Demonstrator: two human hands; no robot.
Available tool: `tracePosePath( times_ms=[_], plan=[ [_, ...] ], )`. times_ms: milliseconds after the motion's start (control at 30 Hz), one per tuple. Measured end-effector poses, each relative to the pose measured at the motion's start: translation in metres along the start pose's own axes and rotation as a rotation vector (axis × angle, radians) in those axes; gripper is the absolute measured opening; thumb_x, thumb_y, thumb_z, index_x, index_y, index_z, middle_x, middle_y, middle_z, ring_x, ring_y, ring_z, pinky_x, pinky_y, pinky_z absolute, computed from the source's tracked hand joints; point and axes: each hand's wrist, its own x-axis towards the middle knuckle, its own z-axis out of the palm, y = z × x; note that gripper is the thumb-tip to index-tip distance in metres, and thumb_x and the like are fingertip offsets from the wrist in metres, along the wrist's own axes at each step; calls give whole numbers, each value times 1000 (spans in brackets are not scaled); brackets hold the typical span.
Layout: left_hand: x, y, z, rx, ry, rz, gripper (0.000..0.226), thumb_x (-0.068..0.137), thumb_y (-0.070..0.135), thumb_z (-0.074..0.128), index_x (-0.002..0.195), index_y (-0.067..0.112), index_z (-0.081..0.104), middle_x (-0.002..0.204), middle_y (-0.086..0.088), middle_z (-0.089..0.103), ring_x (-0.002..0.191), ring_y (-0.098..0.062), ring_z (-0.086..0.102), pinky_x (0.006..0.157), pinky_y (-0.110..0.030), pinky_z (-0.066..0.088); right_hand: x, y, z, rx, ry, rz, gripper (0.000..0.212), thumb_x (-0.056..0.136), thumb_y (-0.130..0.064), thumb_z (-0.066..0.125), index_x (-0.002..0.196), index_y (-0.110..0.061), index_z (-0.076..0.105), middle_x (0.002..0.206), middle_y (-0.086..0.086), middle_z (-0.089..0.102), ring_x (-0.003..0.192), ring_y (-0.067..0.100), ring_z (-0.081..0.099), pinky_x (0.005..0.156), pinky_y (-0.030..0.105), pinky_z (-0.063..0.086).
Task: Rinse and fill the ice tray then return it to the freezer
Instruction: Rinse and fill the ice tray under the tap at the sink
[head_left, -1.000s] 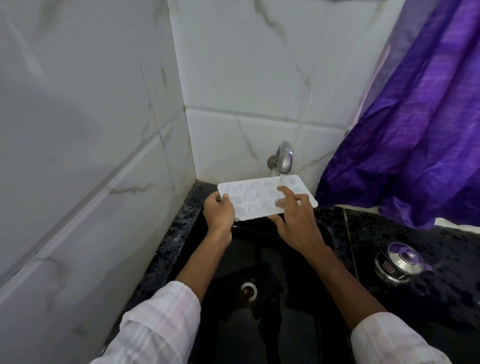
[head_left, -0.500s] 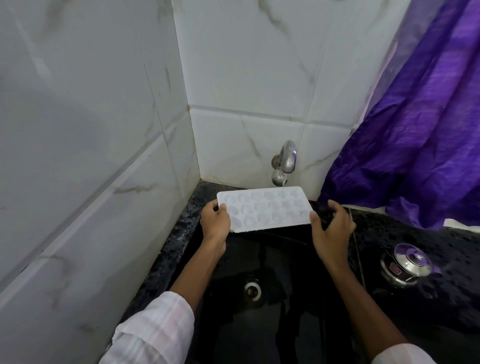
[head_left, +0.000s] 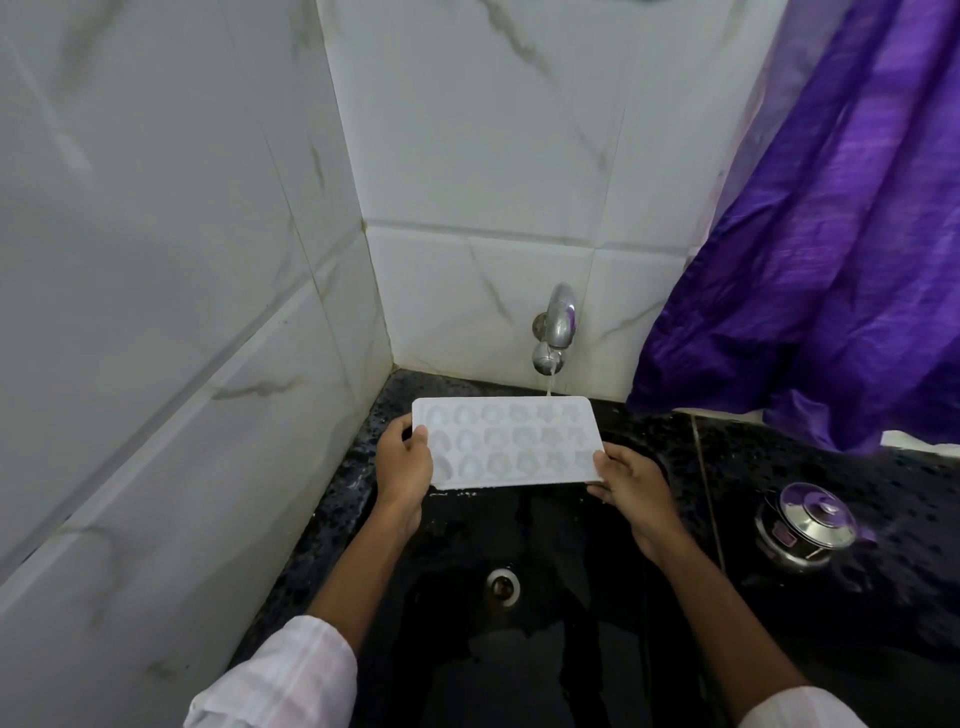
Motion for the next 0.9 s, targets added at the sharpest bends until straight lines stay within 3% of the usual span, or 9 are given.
tracePosePath(
  times_ms=[167, 400, 700, 900],
  plan=[
    [-4, -9, -6, -31, -1, -34, 17, 105, 15, 44, 109, 18, 60, 100, 2, 65, 92, -19, 64, 80, -38, 55, 0, 2, 2, -22, -9, 3, 20, 101, -17, 53, 119, -18, 64, 104, -4, 71, 97, 10, 68, 76, 20, 56],
    [-5, -19, -10, -36, 27, -66, 22, 104, 15, 45, 116, 14, 64, 111, -6, 68, 99, -24, 66, 83, -40, 55, -2, 5, 2, -37, -42, -22, 16, 101, -16, 54, 112, -24, 62, 100, -8, 70, 96, 9, 67, 78, 22, 55],
    [-8, -30, -10, -64, 90, -83, 27, 105, 14, 46, 127, 6, 61, 114, -8, 65, 90, -19, 62, 61, -24, 46, 11, 1, 1, -115, -95, -70, 17, 99, -15, 56, 111, -23, 66, 104, -4, 73, 98, 8, 69, 80, 26, 58],
    [-7, -34, -13, -86, 112, -98, 26, 105, 15, 46, 123, 8, 63, 115, -9, 67, 94, -23, 65, 69, -30, 50, 18, 0, 2, -146, -132, -79, 23, 99, -14, 55, 119, -14, 65, 106, -3, 73, 98, 8, 69, 75, 21, 56]
  ],
)
